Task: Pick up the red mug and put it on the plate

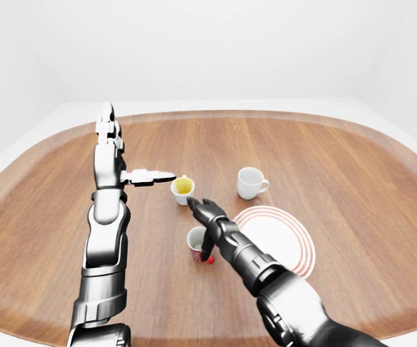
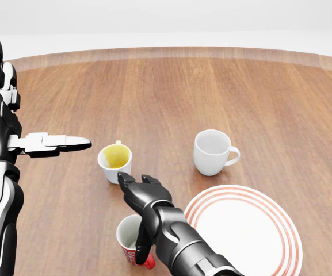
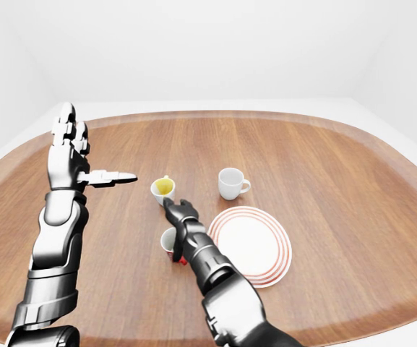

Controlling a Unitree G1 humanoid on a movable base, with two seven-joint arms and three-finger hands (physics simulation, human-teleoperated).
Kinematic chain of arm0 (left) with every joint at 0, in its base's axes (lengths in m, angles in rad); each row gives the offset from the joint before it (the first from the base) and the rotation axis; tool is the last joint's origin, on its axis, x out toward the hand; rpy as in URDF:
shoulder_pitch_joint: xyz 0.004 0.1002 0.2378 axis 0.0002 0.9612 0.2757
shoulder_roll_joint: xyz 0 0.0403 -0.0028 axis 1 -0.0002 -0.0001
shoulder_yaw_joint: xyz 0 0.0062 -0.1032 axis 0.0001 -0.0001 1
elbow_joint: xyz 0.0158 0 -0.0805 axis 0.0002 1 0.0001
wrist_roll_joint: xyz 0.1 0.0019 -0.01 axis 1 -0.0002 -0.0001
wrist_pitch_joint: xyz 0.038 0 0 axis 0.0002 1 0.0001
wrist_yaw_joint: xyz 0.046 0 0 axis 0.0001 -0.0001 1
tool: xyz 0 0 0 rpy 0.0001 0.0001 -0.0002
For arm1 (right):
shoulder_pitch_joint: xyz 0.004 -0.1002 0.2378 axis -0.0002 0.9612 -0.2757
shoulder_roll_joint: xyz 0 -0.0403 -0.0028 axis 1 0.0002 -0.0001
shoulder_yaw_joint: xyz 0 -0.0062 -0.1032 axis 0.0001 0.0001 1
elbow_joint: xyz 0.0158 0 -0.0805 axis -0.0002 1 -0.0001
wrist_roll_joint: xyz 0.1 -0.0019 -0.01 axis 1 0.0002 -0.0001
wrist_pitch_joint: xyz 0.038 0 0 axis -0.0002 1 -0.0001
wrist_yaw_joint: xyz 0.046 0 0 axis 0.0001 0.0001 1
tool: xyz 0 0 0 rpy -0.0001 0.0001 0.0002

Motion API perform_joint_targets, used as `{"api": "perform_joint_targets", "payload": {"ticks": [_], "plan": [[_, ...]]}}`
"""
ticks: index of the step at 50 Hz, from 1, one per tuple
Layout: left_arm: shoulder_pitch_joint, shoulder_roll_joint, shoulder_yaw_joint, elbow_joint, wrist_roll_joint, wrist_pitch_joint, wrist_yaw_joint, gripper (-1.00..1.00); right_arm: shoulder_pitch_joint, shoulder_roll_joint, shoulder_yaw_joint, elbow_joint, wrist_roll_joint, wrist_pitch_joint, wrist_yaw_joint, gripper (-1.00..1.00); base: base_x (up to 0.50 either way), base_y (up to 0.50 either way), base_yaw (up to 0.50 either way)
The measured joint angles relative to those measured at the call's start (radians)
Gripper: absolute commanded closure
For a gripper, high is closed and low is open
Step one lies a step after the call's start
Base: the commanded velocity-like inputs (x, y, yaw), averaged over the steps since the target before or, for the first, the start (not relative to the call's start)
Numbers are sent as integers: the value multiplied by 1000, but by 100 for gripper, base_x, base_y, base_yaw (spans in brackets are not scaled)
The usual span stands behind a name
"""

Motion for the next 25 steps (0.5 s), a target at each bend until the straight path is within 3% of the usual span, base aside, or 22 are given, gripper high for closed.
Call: {"api": "perform_joint_targets", "payload": {"ticks": [25], "plan": [[4,8,9,0,-9,0,-1,-100,12,28,1,60,-21,0,-24,-100,0,0,0]]}}
